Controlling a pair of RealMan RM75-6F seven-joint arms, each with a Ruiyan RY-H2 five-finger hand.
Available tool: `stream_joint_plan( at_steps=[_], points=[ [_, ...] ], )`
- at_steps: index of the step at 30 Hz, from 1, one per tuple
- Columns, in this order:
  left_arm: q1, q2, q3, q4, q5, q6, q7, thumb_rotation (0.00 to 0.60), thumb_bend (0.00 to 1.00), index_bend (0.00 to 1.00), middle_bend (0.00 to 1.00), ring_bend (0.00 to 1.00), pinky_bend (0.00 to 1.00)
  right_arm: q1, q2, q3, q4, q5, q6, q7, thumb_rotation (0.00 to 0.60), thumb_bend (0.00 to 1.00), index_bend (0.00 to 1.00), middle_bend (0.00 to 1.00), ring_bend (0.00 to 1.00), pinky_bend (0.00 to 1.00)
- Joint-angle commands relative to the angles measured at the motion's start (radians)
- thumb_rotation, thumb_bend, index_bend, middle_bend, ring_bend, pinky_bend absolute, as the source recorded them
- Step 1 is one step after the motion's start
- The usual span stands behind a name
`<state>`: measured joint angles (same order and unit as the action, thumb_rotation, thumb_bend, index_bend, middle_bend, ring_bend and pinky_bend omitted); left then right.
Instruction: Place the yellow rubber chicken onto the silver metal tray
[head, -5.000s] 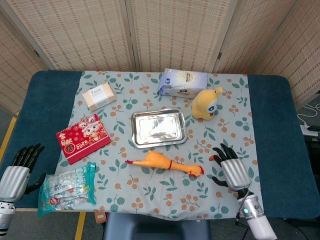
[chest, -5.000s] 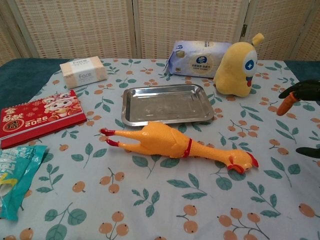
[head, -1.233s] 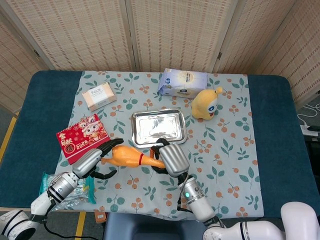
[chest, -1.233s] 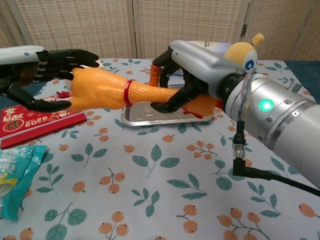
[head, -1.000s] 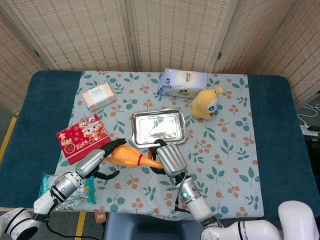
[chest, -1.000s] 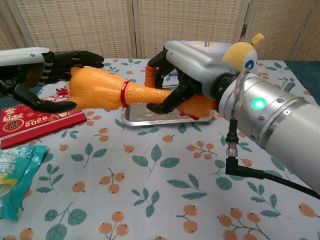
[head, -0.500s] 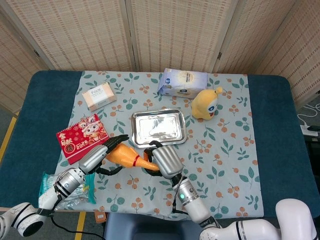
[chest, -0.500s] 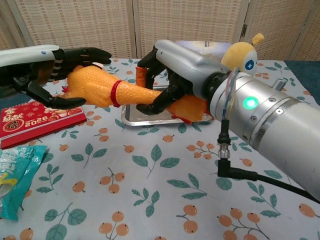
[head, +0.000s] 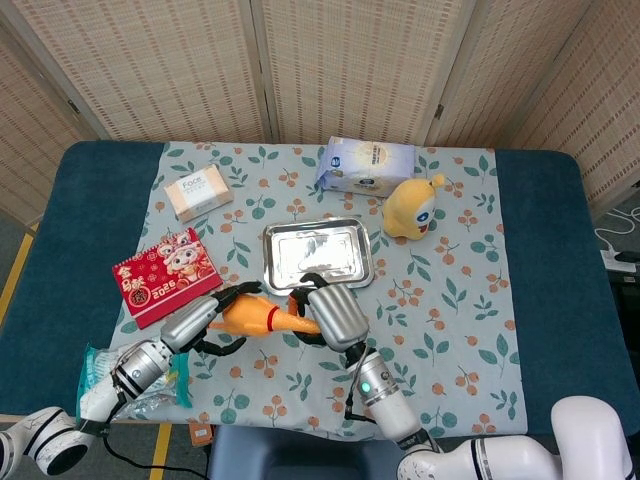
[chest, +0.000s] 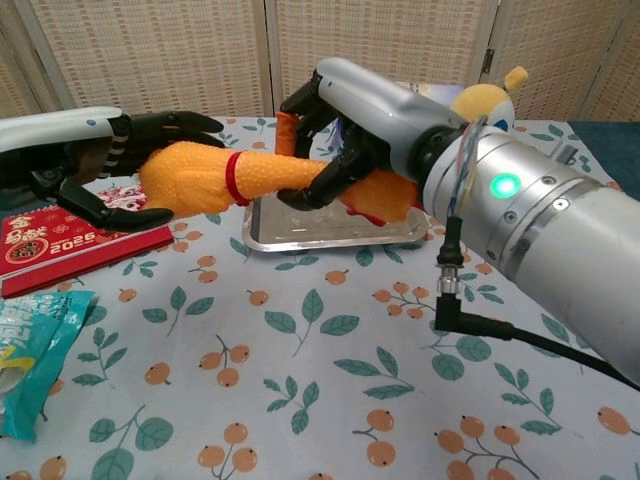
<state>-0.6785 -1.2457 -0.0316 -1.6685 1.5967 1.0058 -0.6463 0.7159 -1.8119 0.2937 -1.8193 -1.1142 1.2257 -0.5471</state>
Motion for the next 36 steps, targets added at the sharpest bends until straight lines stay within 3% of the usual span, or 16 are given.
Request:
stream_joint_plan(
  at_steps=[1,7,11,17,22,24,25,26,28,30,32,36],
  points=[
    [-0.005,-0.004,0.001,-0.005,-0.016,-0.012,0.009,0.600,0.45,0.32,0.40,0.37,0.44,0.001,0.001,0.001,-0.001,-0.002,0.003,0.002,0.600,0.44,0.88,0.60,0.72,1.00],
    [0.003,-0.024,-0.017,-0.017,-0.077,-0.013,0.044,0.600,0.61,0.68,0.70,0.60,0.70,0.000,0.005,-0.009,-0.006,-0.017,0.011,0.005,0.600,0.44,0.88,0.60,0.72,1.00],
    [0.017,-0.036,-0.036,-0.028,-0.120,0.006,0.078,0.600,0.75,0.83,0.84,0.75,0.84,-0.002,0.011,-0.012,-0.014,-0.017,0.014,0.006,0.600,0.44,0.88,0.60,0.72,1.00],
    [0.038,-0.062,-0.055,-0.035,-0.165,0.041,0.178,0.600,0.81,0.86,0.92,0.84,0.93,-0.003,0.018,-0.016,-0.022,-0.019,0.020,0.004,0.600,0.44,0.88,0.60,0.72,1.00],
    [0.050,-0.062,-0.068,-0.074,-0.194,0.047,0.187,0.600,0.79,0.86,0.93,0.86,0.95,-0.004,0.020,-0.019,-0.026,-0.019,0.024,0.000,0.600,0.44,0.88,0.60,0.72,1.00],
    [0.048,-0.049,-0.066,-0.086,-0.192,0.030,0.169,0.600,0.72,0.80,0.87,0.78,0.86,-0.004,0.020,-0.018,-0.029,-0.019,0.026,0.001,0.600,0.44,0.88,0.60,0.72,1.00],
    [0.040,-0.034,-0.057,-0.091,-0.179,0.006,0.158,0.600,0.65,0.69,0.76,0.67,0.75,-0.004,0.021,-0.018,-0.029,-0.020,0.027,0.000,0.600,0.44,0.88,0.60,0.72,1.00],
    [0.025,-0.007,-0.043,-0.099,-0.161,-0.038,0.134,0.600,0.60,0.54,0.62,0.55,0.62,-0.004,0.021,-0.018,-0.030,-0.021,0.029,-0.001,0.600,0.44,0.88,0.60,0.72,1.00],
    [-0.010,0.043,-0.023,-0.111,-0.130,-0.126,0.075,0.600,0.51,0.15,0.21,0.19,0.32,-0.004,0.021,-0.017,-0.032,-0.023,0.032,-0.002,0.600,0.44,0.88,0.60,0.72,1.00],
    [-0.029,0.067,-0.017,-0.113,-0.112,-0.164,0.024,0.600,0.46,0.01,0.02,0.01,0.14,-0.005,0.021,-0.017,-0.033,-0.025,0.035,-0.001,0.600,0.44,0.88,0.60,0.72,1.00],
    [-0.040,0.082,-0.010,-0.108,-0.091,-0.184,-0.016,0.600,0.41,0.00,0.00,0.00,0.06,-0.006,0.021,-0.016,-0.032,-0.029,0.040,-0.002,0.600,0.44,0.88,0.60,0.72,1.00],
    [-0.057,0.108,0.001,-0.105,-0.060,-0.210,-0.090,0.600,0.35,0.00,0.00,0.00,0.02,-0.008,0.023,-0.015,-0.029,-0.035,0.048,-0.003,0.600,0.44,0.88,0.60,0.72,1.00]
  ],
)
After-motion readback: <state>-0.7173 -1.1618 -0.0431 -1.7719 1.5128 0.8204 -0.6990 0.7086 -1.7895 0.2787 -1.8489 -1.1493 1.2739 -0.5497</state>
